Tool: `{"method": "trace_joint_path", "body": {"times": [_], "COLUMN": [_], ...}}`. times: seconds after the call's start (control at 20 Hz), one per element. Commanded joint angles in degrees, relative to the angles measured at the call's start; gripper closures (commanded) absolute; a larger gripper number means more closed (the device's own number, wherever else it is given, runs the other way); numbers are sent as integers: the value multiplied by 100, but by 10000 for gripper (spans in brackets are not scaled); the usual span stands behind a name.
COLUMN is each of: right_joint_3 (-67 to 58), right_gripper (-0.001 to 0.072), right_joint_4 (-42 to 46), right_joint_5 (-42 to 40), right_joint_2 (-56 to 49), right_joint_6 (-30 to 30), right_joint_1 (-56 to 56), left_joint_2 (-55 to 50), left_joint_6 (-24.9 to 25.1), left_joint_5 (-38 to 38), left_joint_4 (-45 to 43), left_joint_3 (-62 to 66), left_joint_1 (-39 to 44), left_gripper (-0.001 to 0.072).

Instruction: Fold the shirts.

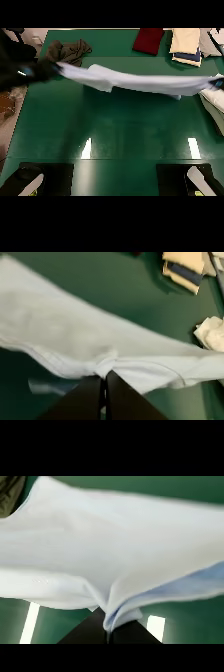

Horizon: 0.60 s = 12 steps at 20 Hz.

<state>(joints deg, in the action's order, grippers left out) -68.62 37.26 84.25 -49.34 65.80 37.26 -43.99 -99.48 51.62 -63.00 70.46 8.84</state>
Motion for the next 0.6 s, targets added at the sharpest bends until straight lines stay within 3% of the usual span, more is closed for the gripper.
{"method": "trace_joint_path", "body": {"times": [0.0,0.15,0.3,0.45,0.55], "right_joint_3": [-1174,-2632,-4011,-4922,-4616], "right_gripper": [687,687,687,688,687], "right_joint_4": [55,1058,1239,1228,1115], "right_joint_5": [-302,-411,-332,155,518], "right_joint_2": [979,1342,1075,404,-59], "right_joint_6": [350,957,1390,1753,1794], "right_joint_1": [-105,-66,-74,-74,-74], "left_joint_2": [251,251,251,162,-199], "left_joint_6": [15,254,264,240,243], "left_joint_5": [1047,1386,1305,1281,1716], "left_joint_4": [-1235,-1475,-1648,-1934,-1799], "left_joint_3": [2009,3440,4312,4371,4011], "left_joint_1": [-44,-44,-44,-44,-44], "left_gripper": [685,686,685,685,685]}}
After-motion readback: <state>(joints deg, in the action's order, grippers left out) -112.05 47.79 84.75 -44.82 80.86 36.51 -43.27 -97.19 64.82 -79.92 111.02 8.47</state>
